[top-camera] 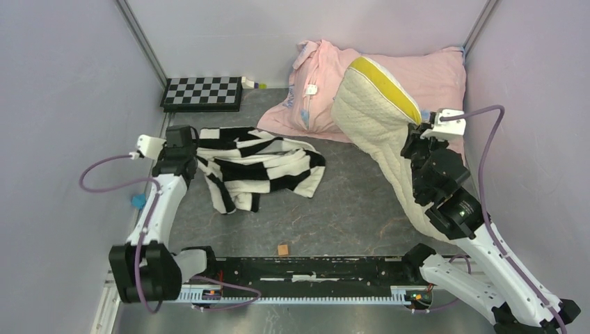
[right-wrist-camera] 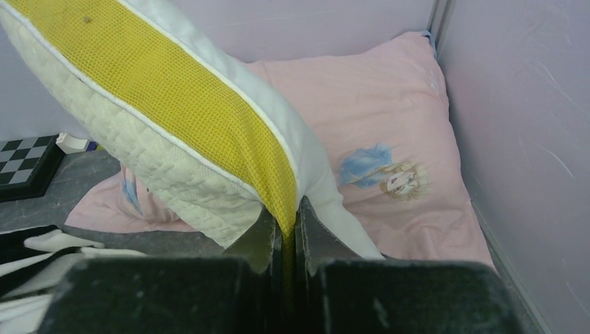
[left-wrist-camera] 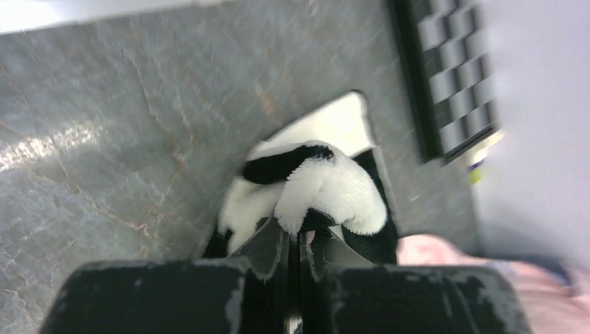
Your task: Remove the pillowcase from the pillow
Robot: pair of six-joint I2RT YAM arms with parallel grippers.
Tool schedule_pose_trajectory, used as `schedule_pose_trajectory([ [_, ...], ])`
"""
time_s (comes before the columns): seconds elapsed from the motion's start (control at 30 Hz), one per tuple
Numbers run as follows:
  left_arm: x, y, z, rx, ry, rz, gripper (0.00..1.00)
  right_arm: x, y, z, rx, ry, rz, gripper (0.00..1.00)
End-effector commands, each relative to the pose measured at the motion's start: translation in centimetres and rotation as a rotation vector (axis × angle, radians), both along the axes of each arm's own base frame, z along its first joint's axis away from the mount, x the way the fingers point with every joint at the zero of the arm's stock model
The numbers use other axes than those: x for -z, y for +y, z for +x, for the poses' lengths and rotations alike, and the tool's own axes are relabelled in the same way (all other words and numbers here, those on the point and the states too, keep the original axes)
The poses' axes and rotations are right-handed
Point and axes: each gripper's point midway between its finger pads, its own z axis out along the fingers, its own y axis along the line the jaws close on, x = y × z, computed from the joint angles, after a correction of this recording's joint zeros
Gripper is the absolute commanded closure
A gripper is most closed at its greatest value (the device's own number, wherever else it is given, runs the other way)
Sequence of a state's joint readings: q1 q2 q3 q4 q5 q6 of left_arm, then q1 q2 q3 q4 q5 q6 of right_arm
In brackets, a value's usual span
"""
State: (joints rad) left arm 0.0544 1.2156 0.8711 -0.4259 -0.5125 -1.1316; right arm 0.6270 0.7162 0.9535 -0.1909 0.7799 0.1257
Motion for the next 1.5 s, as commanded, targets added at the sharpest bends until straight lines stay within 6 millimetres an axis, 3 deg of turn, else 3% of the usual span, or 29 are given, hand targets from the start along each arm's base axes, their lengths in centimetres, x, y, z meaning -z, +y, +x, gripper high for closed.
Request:
schedule_pose_trajectory([
  [0.0, -8.2, 4.2, -1.9, -0.241, -0.213, 0.118, 0.98, -6.4, 3.2, 0.6, -0.174, -0.156, 0.028, 1.00],
  [0.1, -12.8, 6.5, -1.6, -0.276, -0.249, 0.220, 0.98, -6.3, 7.5, 1.3, -0.372, -0.150, -0.041, 1.00],
  [0.17, -15.8, 6.9, -0.6, -0.246, -0.265, 0.232, 0.98, -5.8, 10.6, 1.5, -0.522, -0.132, -0.088, 1.00],
  [0.3, -17.7, 6.1, 0.1, -0.190, -0.305, 0.213, 0.97, -3.5, 17.5, 0.3, -0.890, -0.084, -0.145, 1.00],
  [0.37, -17.6, 5.7, 0.4, -0.155, -0.328, 0.216, 0.96, -2.2, 19.6, -0.5, -1.016, -0.061, -0.155, 1.00],
  [0.47, -17.1, 5.5, 0.4, -0.130, -0.309, 0.230, 0.94, -0.4, 21.4, -1.3, -1.136, -0.027, -0.158, 1.00],
  [0.53, -16.8, 4.9, 0.8, -0.086, -0.301, 0.220, 0.80, 1.2, 22.2, -1.5, -1.183, 0.016, -0.156, 1.00],
  [0.6, -16.9, 3.7, 1.9, 0.011, -0.306, 0.211, 0.35, 3.4, 22.7, -1.8, -1.228, 0.080, -0.161, 1.00],
  [0.67, -17.2, 2.1, 2.7, 0.111, -0.316, 0.183, 0.14, 5.6, 23.3, -2.5, -1.286, 0.148, -0.156, 1.00],
  [0.8, -18.1, -1.3, 2.8, 0.275, -0.374, 0.100, 0.09, 9.1, 24.1, -5.0, -1.407, 0.235, -0.140, 1.00],
  [0.87, -18.8, -2.5, 2.3, 0.328, -0.410, 0.074, 0.09, 10.8, 24.8, -7.2, -1.498, 0.276, -0.166, 1.00],
  [1.0, -20.3, -4.1, 1.0, 0.416, -0.459, 0.077, 0.08, 16.0, 26.2, -10.8, -1.552, 0.442, -0.265, 1.00],
  [1.13, -20.6, -5.5, 0.3, 0.497, -0.477, 0.067, 0.09, 22.1, 23.7, -9.6, -1.356, 0.674, -0.358, 1.00],
  [1.2, -20.2, -6.3, 0.0, 0.538, -0.474, 0.053, 0.09, 24.3, 20.7, -7.2, -1.127, 0.755, -0.433, 1.00],
  [1.23, -19.9, -6.5, -0.1, 0.552, -0.471, 0.047, 0.09, 24.9, 18.3, -5.3, -0.948, 0.780, -0.480, 1.00],
  [1.33, -18.6, -7.2, -0.3, 0.587, -0.451, 0.028, 0.08, 24.6, 10.5, -0.7, -0.440, 0.797, -0.452, 1.00],
  [1.4, -17.6, -7.6, -0.5, 0.602, -0.436, 0.011, 0.07, 24.1, 8.1, 0.9, -0.337, 0.765, -0.369, 0.97],
  [1.43, -17.0, -7.9, -0.6, 0.615, -0.426, -0.001, 0.06, 23.6, 8.2, 1.3, -0.352, 0.732, -0.331, 0.85],
  [1.47, -16.5, -8.1, -0.7, 0.628, -0.419, -0.008, 0.05, 22.8, 9.0, 1.5, -0.386, 0.695, -0.301, 0.65],
])
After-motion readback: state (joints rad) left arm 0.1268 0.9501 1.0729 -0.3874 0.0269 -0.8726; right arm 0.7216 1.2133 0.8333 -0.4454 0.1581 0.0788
